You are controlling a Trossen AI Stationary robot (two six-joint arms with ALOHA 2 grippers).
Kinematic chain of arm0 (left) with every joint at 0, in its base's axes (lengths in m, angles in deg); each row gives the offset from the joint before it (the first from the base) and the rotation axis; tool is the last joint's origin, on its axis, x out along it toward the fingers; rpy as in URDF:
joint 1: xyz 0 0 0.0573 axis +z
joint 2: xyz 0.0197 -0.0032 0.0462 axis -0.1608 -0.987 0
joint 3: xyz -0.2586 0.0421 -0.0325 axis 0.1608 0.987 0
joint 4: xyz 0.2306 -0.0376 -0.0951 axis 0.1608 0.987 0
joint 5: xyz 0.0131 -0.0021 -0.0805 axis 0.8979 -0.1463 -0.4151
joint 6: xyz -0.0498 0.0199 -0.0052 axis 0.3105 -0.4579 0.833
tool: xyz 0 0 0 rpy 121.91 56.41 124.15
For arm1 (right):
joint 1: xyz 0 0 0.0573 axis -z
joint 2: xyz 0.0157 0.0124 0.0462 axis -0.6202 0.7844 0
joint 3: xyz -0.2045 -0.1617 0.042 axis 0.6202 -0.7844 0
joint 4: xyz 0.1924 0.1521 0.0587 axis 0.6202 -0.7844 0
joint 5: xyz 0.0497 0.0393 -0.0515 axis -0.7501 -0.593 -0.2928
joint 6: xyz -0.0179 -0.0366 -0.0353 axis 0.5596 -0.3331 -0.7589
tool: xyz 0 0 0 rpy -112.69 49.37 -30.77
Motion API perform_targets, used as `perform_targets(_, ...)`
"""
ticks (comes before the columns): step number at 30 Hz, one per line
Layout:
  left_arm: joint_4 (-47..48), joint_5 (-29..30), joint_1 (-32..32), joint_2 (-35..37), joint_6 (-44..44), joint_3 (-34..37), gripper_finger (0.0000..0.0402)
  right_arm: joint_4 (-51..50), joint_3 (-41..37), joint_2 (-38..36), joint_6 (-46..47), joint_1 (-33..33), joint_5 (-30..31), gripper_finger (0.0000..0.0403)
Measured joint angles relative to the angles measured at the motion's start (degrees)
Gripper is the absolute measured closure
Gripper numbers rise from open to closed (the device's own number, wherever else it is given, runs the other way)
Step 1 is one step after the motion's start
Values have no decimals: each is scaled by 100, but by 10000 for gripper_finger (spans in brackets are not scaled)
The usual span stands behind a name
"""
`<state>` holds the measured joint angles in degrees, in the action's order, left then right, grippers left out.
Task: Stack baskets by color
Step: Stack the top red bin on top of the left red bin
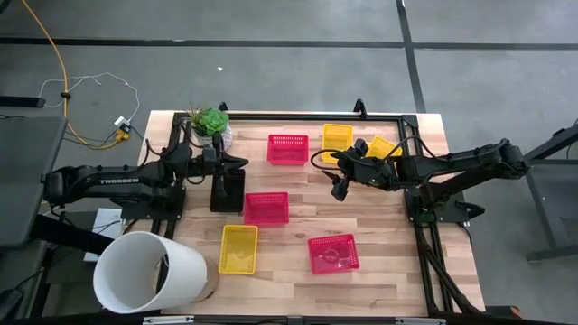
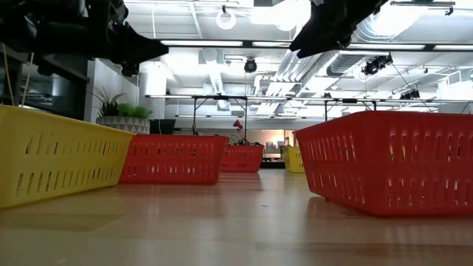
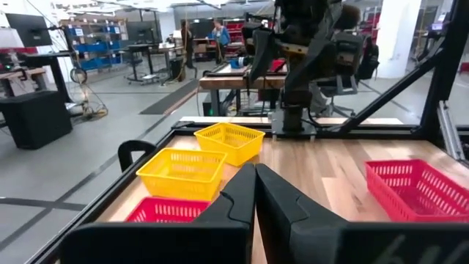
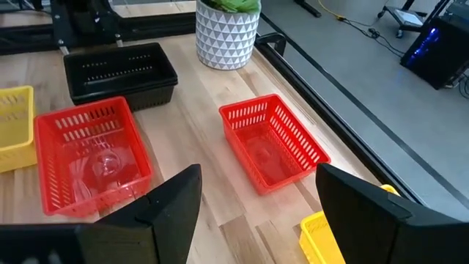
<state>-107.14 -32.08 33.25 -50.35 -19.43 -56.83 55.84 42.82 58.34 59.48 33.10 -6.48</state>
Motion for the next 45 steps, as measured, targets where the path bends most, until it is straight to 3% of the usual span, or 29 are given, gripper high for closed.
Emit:
perform_targets(13,-143,9,-1,2,17,0,401,3,0,48,-221,0,-665,147)
perform_targets(19,-108,13,-5,2,16,0,401,661,0,245,-521,2,-1022,147)
perform_targets(27,-136,16,-11,2,14,0,401,2125,0,1375,-1049,301,-1757,147)
perform_targets(31,-133,46,-9,2,-3,0,401,2733,0,1991,-1266,704,-1761,147)
perform_targets(38,-130,48,-9,2,-92,-2,401,2302,433,2770,-1355,1398,-1785,147)
perform_targets(45,-89,131,-9,2,73,-2,401,2216,779,3396,-1674,1590,-2363,147)
